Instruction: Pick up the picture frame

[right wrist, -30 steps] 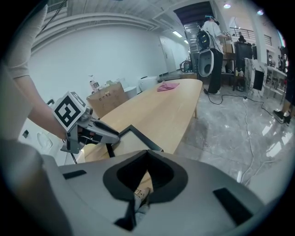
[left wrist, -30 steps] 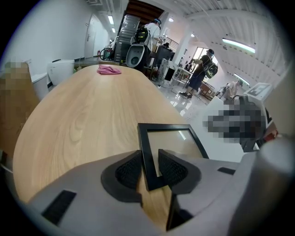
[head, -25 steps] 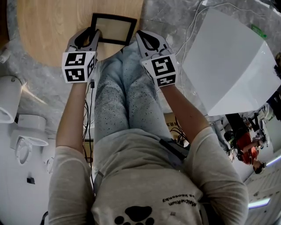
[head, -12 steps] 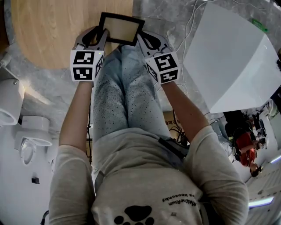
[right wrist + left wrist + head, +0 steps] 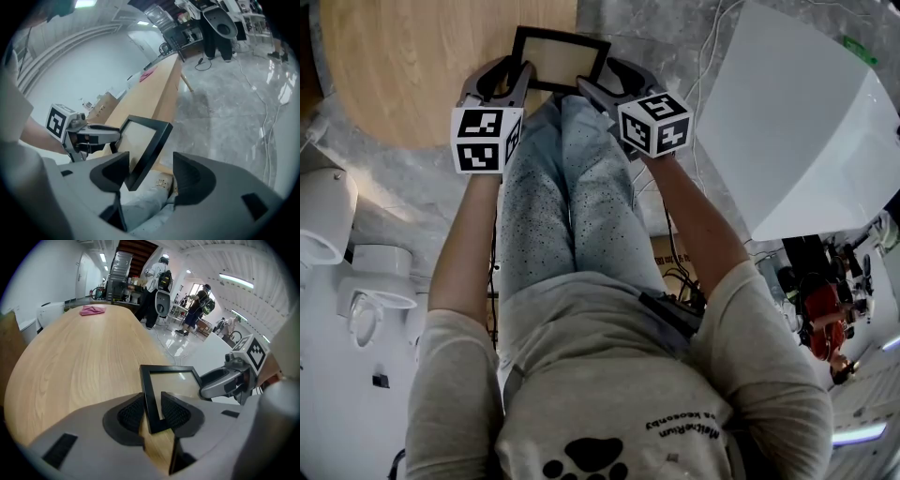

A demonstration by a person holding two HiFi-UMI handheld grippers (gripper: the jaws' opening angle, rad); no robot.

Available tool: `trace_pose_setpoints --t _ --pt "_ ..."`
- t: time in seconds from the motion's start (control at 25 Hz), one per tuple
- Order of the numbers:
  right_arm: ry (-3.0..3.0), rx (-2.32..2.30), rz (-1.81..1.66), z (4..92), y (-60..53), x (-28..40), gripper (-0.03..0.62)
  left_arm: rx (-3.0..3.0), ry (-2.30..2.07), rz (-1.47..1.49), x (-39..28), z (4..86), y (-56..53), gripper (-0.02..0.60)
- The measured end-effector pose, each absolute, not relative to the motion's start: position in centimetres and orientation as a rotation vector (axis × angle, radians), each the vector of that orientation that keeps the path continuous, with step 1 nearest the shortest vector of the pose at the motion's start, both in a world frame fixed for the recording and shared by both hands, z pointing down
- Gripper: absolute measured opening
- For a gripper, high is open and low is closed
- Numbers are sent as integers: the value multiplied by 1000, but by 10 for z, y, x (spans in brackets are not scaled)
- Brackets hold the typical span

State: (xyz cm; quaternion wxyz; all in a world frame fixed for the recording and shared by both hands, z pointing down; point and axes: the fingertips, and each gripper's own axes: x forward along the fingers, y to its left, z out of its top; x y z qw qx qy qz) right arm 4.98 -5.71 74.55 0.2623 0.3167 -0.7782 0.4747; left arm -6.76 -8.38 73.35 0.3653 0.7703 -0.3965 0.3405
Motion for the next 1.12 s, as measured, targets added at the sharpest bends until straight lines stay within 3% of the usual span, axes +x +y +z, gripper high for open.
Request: trace_pose_setpoints --t 0.76,1.12 --pt "-2219 736 1814 750 -79 3 287 1987 -997 855 -63 733 -83 123" --pt "-2236 740 1791 722 -77 7 211 1992 -945 843 -56 731 -82 123"
